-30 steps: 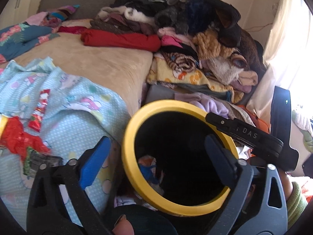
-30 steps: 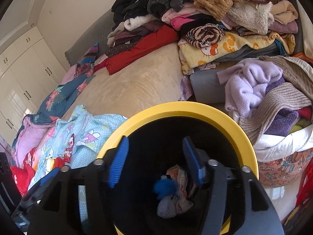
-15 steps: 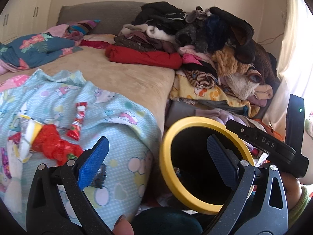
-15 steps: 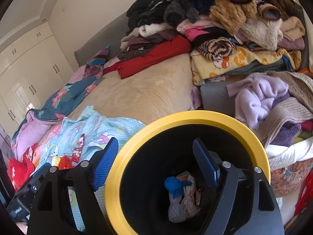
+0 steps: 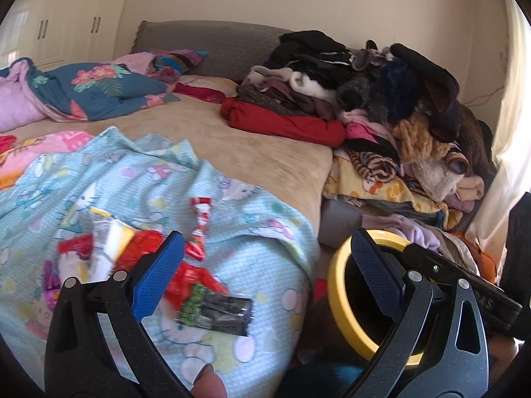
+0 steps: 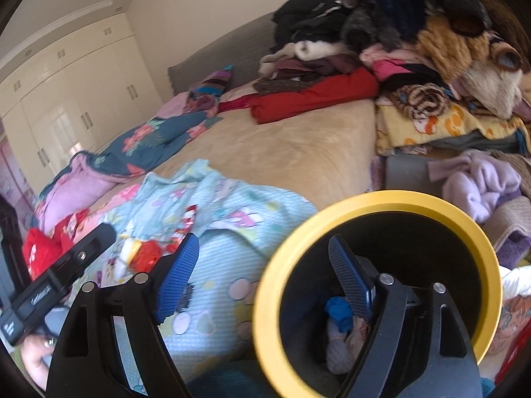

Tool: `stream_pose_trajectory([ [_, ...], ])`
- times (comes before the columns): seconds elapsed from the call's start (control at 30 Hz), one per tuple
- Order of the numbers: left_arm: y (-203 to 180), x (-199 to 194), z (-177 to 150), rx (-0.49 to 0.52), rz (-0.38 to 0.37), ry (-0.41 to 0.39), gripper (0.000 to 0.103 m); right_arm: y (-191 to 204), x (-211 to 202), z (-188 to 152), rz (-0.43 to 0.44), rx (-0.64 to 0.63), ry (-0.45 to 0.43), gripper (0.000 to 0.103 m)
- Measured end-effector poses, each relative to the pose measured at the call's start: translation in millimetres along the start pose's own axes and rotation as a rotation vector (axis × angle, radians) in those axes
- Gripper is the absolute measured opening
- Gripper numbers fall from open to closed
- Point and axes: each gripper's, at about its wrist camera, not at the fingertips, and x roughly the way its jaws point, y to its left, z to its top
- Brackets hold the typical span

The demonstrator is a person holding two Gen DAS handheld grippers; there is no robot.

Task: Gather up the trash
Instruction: 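Move both open tools back over the trash on the bed, then grasp the black snack packet with the right tool while the left tool grasps the white-yellow tube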

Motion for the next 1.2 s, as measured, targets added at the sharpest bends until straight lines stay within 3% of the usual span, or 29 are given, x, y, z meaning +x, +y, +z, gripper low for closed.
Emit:
stream_pose_trajectory([
  [0.7, 86.6, -22.1, 16.9, -0.103, 0.114, -0.044, 0.092, 80.0, 24.6, -21.2, 0.092, -0.193, 0.083, 0.08],
  [1.2, 141.3, -23.1, 9.8, -0.104, 0.187, 0.03, 0.092, 137.3, 51.2, -46.2, 0.15, -0.388, 0.182, 0.081],
])
